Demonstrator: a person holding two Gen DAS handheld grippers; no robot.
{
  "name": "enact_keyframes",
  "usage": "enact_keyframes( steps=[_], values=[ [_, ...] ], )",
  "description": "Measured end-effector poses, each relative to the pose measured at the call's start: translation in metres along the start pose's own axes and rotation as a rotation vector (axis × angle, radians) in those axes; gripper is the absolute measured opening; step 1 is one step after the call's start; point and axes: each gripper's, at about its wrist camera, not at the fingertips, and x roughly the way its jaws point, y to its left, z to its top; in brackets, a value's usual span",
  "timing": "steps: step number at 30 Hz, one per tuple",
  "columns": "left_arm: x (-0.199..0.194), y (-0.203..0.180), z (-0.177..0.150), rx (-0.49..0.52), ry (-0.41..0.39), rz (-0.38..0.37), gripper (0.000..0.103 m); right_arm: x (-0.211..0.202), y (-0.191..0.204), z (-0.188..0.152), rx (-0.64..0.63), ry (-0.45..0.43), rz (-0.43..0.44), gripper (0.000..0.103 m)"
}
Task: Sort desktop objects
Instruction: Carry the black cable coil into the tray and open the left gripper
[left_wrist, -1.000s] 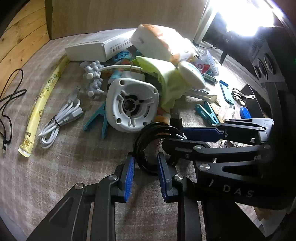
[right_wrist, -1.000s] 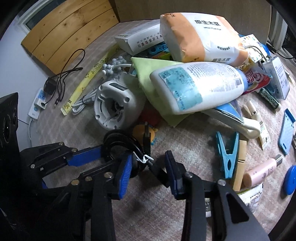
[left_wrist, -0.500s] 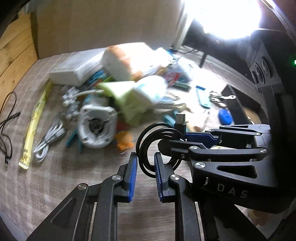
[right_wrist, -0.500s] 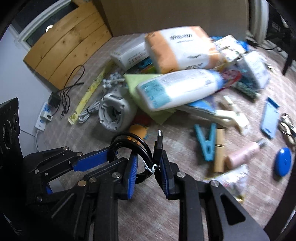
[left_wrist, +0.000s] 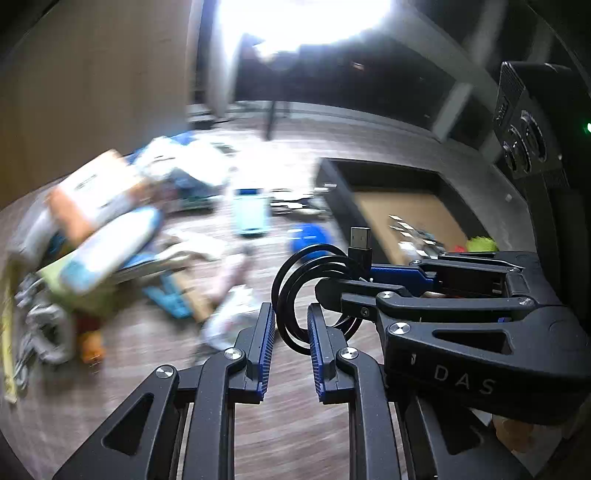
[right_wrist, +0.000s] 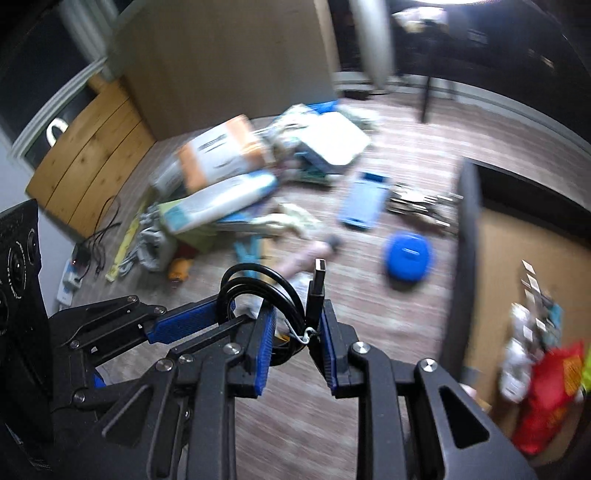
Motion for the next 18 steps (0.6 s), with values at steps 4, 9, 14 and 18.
enact_keyframes(
  steps=[4,9,14,18],
  values=[
    [0.016,-0.047,0.005,0.070,0.021,-0.055,0.017,-0.024,-0.043,-0.020,0.070,-0.021,-0.046,0.023],
    [0.029,-0.090,0.005,0.133,0.049,-0.104,0.017,-0.044,-0.084,-0.047,0.151,-0.037,-0.089,0.024],
    [0.038,-0.124,0.001,0.185,0.076,-0.142,0.017,-0.058,-0.114,-0.070,0.209,-0.039,-0.126,0.024],
    [0.041,-0.138,-0.002,0.208,0.087,-0.162,0.017,-0.066,-0.127,-0.082,0.238,-0.042,-0.145,0.024]
  ],
)
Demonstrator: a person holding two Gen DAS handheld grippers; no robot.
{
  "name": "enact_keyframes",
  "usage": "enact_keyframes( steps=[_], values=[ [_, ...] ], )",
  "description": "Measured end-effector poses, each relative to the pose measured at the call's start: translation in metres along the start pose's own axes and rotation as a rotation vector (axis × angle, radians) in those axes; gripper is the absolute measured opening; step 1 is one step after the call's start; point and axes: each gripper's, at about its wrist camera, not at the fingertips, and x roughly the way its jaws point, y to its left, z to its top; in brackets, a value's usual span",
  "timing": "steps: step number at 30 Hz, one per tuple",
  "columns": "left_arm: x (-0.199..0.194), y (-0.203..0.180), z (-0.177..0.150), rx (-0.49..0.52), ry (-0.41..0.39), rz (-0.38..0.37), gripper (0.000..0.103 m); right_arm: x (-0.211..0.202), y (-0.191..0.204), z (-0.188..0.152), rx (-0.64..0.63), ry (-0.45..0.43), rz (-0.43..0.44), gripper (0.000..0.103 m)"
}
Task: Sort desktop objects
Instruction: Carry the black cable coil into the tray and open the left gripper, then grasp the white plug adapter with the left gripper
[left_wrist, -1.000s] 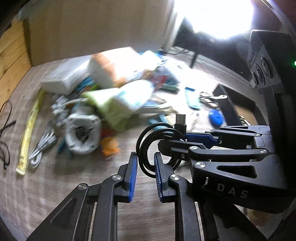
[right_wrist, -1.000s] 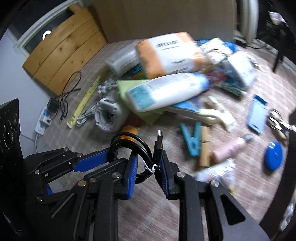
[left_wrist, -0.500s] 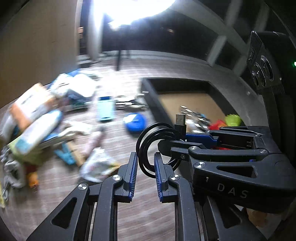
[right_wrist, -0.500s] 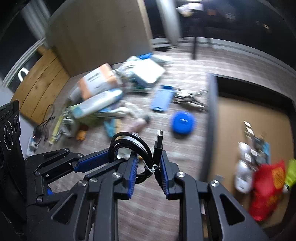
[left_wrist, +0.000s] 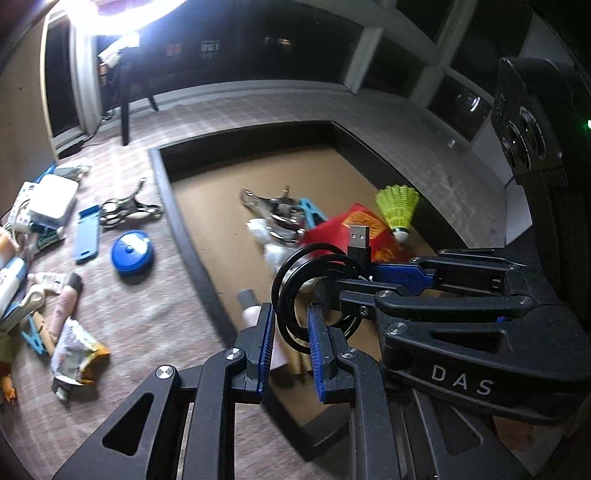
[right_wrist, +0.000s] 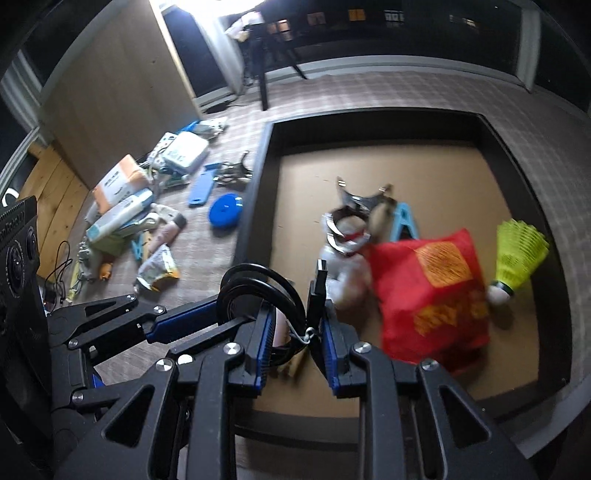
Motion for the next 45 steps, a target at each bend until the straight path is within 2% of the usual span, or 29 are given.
enact_keyframes(
  steps=[2,4,5,6,7,8,16,21,29,33,39,42,43,45],
  values=[
    [0.002,-0.005,-0.001,0.010,0.010,-0.011,0.018,-0.003,-0.006,-0.003,0.010,-0.001,-0.008,0.024],
    [0.006,-0.007,-0.001,0.008,0.031,0.003,0.037,-0.006,-0.009,-0.006,0.009,-0.010,-0.028,0.025],
    [0.007,-0.007,-0.001,0.003,0.035,0.003,0.062,-0.008,-0.010,-0.007,0.009,-0.017,-0.042,0.032],
    [0.006,-0.007,-0.002,-0.004,0.030,-0.002,0.068,-0.010,-0.012,-0.007,0.011,-0.020,-0.055,0.040],
    [0.004,-0.006,-0.004,-0.006,0.018,-0.008,0.068,-0.013,-0.014,-0.007,0.018,-0.029,-0.065,0.061],
    [0.001,-0.006,-0.005,-0.005,0.014,-0.004,0.068,-0.016,-0.016,-0.008,0.023,-0.044,-0.068,0.069],
    [-0.019,0.016,-0.011,-0.039,-0.023,0.041,0.065,-0.026,-0.004,-0.005,0.021,-0.091,-0.075,0.069],
    [-0.043,0.054,-0.020,-0.107,-0.053,0.100,0.062,-0.018,0.022,-0.003,-0.020,-0.086,-0.049,0.069],
    [-0.086,0.145,-0.053,-0.277,-0.099,0.215,0.055,-0.002,0.101,0.009,-0.125,-0.089,0.015,0.069],
    [-0.110,0.193,-0.074,-0.366,-0.117,0.267,0.051,0.013,0.147,0.015,-0.164,-0.079,0.073,0.069],
    [-0.137,0.255,-0.101,-0.453,-0.134,0.328,0.047,0.040,0.207,0.016,-0.217,-0.049,0.140,0.068],
    [-0.142,0.279,-0.111,-0.473,-0.130,0.342,0.045,0.055,0.236,0.017,-0.232,-0.026,0.180,0.058],
    [-0.143,0.287,-0.114,-0.478,-0.126,0.346,0.044,0.061,0.246,0.017,-0.235,-0.016,0.190,0.052],
    [-0.143,0.300,-0.118,-0.480,-0.113,0.348,0.040,0.075,0.266,0.019,-0.243,0.005,0.200,0.049]
  ],
)
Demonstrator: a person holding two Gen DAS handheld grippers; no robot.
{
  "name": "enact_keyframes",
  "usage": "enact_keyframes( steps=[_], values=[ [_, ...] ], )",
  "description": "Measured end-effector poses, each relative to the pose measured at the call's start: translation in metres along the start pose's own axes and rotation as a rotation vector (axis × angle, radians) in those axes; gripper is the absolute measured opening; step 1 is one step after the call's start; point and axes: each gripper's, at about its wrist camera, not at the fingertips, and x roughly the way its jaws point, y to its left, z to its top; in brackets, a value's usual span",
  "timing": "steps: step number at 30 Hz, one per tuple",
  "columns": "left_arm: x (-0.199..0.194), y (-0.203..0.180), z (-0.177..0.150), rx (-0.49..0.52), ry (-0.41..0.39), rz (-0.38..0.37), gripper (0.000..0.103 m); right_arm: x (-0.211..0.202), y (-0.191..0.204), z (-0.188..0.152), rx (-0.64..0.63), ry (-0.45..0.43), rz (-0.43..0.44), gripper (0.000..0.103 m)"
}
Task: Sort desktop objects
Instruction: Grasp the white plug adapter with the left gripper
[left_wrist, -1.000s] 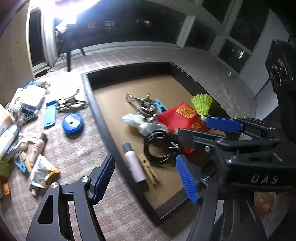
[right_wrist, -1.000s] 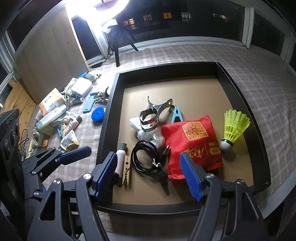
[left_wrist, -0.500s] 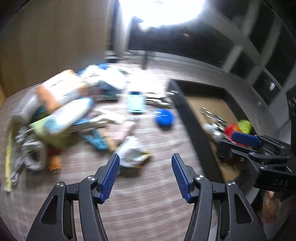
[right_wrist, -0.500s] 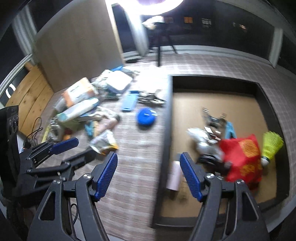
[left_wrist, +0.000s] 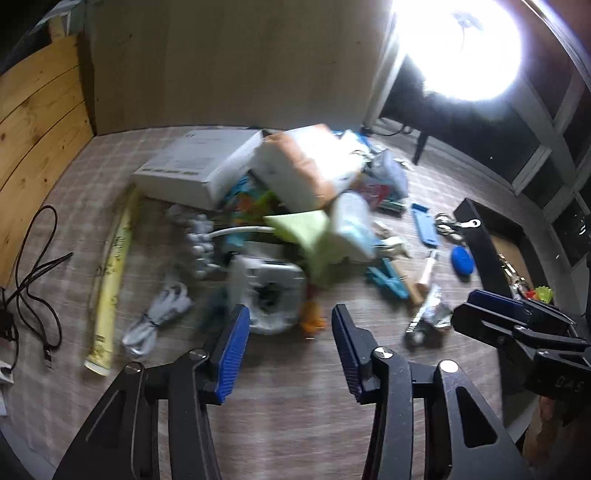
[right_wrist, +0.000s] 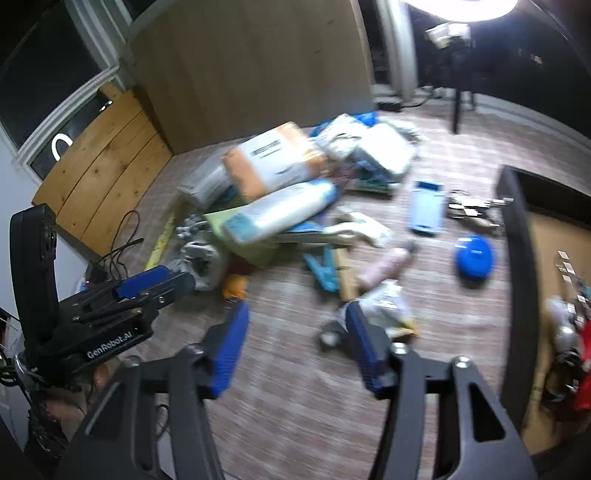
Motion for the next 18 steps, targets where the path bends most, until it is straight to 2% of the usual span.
enact_keyframes(
  steps=[9,16,18],
  values=[
    [0.019,0.026,0.009,0.025,0.036,-0.014,0.033,0.053,0.047,0.016,-0.026,0.052,0.026,0.043],
    [0.031,0.035,0.014,0.043,0.060,-0.039,0.033,0.075,0.044,0.023,0.031,0.084,0.057,0.039],
    [0.034,0.034,0.014,0.054,0.069,-0.038,0.030,0.081,0.043,0.024,0.035,0.098,0.062,0.039]
  ],
)
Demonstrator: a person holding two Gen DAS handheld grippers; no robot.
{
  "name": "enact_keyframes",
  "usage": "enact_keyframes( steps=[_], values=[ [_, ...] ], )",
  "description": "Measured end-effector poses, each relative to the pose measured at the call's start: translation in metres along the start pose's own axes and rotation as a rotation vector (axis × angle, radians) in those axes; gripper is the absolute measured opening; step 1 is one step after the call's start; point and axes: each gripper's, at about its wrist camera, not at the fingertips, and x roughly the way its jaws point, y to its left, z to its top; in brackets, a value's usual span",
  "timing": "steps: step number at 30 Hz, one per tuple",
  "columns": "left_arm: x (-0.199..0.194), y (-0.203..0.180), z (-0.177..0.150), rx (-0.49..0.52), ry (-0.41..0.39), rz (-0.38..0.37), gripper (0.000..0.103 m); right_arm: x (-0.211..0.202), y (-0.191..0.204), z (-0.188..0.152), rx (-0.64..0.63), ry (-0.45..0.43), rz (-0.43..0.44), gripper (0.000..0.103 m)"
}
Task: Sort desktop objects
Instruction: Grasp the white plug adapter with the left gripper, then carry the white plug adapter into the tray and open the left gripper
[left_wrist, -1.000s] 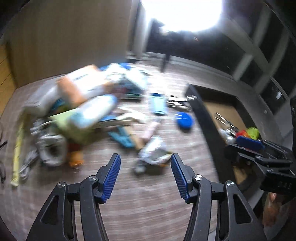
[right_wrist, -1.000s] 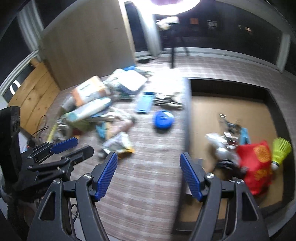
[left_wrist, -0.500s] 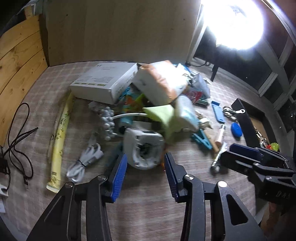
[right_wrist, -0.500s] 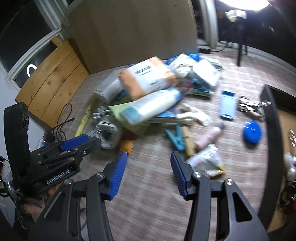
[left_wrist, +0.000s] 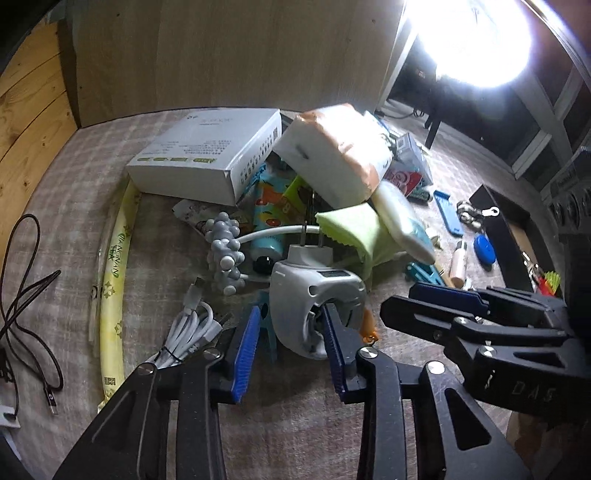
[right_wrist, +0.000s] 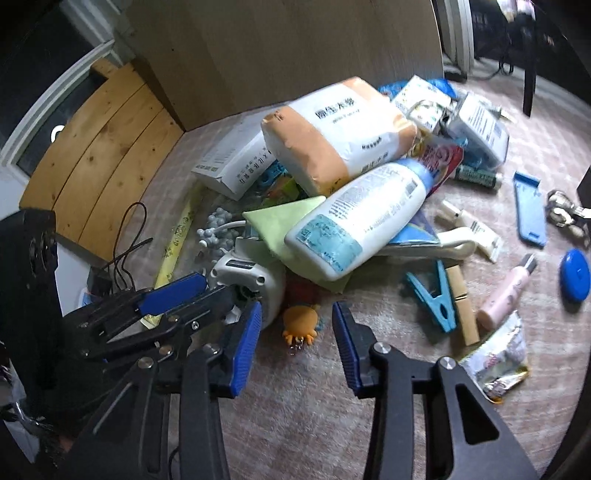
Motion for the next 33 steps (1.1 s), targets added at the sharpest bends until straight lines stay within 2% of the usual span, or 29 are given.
enact_keyframes(
  steps=[5,8,15,17,21,24,33],
  values=[
    [0.009,0.003,-0.001,0.002,0.021,-0.005,0.023,0.012,0.003,0.004,-0.013,0.026,0.018,0.035],
    [0.010,0.007,0.001,-0.004,0.020,-0.007,0.025,0.014,0.002,0.007,-0.009,0.024,0.042,0.033],
    [0.013,0.018,0.004,-0.041,0.025,-0.043,0.020,0.018,0.004,0.012,-0.003,0.038,0.125,0.033],
    [0.013,0.016,0.003,-0.035,0.022,-0.033,0.019,0.021,0.008,0.011,-0.010,0.045,0.134,0.033],
    [0.012,0.020,0.002,-0.062,0.023,-0.047,0.019,0.023,0.011,0.012,-0.021,0.053,0.152,0.029],
    [0.009,0.022,0.001,-0.091,0.018,-0.070,0.019,0.024,0.014,0.012,-0.022,0.069,0.179,0.021],
    [-0.005,0.010,0.002,-0.091,-0.009,-0.061,0.019,0.011,0.020,0.011,-0.053,0.049,0.179,0.021]
  ],
)
